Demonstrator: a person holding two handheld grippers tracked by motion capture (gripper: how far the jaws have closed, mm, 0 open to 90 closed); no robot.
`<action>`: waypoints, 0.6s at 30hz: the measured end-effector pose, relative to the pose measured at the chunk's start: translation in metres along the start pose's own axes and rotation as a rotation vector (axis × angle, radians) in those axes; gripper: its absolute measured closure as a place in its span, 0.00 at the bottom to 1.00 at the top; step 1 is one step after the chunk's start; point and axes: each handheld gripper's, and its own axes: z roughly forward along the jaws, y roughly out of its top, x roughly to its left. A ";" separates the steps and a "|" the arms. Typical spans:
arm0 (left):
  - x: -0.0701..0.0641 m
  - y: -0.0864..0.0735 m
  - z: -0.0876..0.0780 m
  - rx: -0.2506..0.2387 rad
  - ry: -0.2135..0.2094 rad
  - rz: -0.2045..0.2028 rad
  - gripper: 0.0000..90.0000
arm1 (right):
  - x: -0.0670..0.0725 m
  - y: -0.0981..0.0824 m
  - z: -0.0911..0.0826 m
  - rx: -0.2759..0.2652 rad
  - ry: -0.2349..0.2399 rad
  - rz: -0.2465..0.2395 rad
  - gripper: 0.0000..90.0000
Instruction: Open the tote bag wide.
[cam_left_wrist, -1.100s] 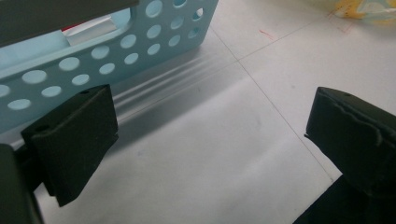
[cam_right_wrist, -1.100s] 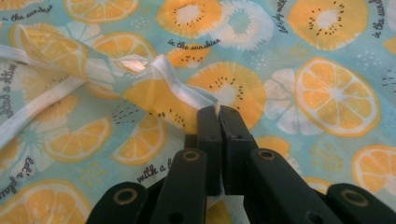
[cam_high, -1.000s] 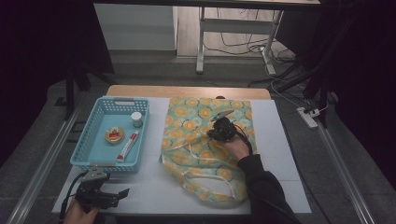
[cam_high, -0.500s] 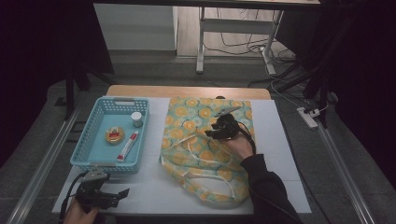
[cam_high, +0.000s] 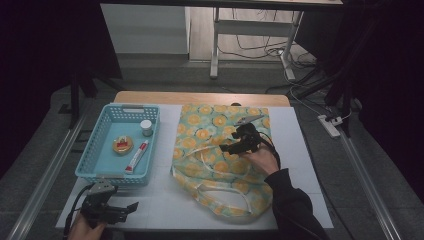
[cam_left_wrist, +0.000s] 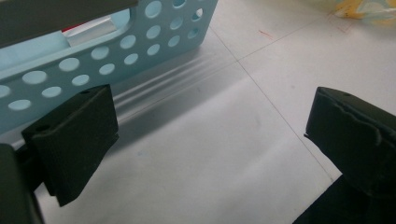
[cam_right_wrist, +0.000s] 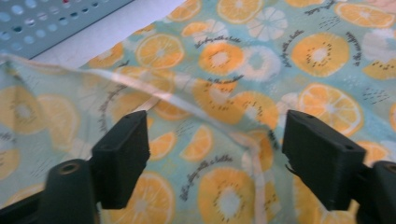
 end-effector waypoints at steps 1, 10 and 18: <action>0.000 0.000 0.000 0.000 0.000 0.000 0.03 | 0.002 -0.001 -0.001 0.005 0.005 -0.001 0.19; 0.000 0.000 0.000 0.000 0.001 -0.001 0.03 | 0.018 -0.015 -0.006 0.045 0.012 -0.020 0.00; 0.000 0.000 0.000 -0.001 0.001 -0.001 0.03 | 0.033 -0.027 -0.010 0.062 0.031 -0.083 0.00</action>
